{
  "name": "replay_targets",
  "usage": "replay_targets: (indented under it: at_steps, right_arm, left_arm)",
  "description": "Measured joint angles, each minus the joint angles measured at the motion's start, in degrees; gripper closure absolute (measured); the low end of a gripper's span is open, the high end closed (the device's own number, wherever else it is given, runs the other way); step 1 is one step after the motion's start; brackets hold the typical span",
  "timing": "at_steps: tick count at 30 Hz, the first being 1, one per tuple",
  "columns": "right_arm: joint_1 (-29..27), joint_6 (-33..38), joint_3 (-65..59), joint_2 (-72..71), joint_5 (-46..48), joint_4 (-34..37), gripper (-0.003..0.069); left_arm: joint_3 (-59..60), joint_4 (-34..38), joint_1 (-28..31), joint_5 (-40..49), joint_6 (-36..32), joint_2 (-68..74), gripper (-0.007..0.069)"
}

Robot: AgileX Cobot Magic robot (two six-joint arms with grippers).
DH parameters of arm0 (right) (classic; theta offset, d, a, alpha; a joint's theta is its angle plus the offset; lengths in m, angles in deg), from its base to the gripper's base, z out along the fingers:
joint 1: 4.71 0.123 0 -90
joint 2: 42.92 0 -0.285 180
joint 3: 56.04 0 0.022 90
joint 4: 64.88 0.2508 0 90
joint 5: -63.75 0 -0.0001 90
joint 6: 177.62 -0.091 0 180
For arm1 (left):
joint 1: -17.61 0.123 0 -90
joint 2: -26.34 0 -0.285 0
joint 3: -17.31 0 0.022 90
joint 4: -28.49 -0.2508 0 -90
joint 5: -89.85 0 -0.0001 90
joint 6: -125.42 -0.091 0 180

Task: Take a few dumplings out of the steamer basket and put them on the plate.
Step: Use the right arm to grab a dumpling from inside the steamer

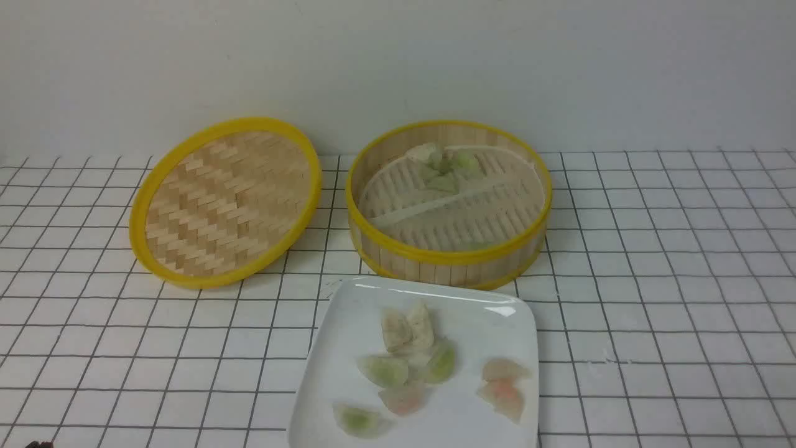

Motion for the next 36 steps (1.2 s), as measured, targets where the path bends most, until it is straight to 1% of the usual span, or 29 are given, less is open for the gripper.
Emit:
replay_targets:
  at_steps: [20, 22, 25, 29, 31, 33, 35, 36]
  right_arm:
    - [0.00, -0.33, 0.00, 0.00, 0.00, 0.00, 0.0673]
    - [0.00, -0.33, 0.00, 0.00, 0.00, 0.00, 0.0673]
    - [0.00, -0.33, 0.00, 0.00, 0.00, 0.00, 0.0673]
    - [0.00, -0.33, 0.00, 0.00, 0.00, 0.00, 0.0673]
    - [0.00, -0.33, 0.00, 0.00, 0.00, 0.00, 0.0673]
    - [0.00, -0.33, 0.00, 0.00, 0.00, 0.00, 0.0673]
    - [0.00, -0.64, 0.00, 0.00, -0.42, 0.43, 0.0673]
    - [0.00, -1.75, -0.16, 0.00, -1.63, 2.39, 0.0673]
  left_arm:
    - [0.00, 0.03, 0.00, -0.59, 0.17, 0.00, 0.0631]
    - [0.07, 2.81, 0.00, -3.34, 2.07, 0.00, 0.0631]
    - [0.07, 11.30, 0.00, -9.82, 6.83, 0.00, 0.0631]
    - [0.07, 24.78, 0.00, -20.19, 11.89, 0.00, 0.0631]
    - [0.07, 32.74, 0.00, -27.48, 13.01, 0.00, 0.0631]
    - [0.07, 37.83, 0.00, -34.10, 13.28, 0.00, 0.0631]
    - [-0.10, 40.80, 0.00, -39.90, 13.77, 0.00, 0.0631]
    - [-1.22, 42.15, 0.00, -42.42, 14.44, 0.00, 0.0631]
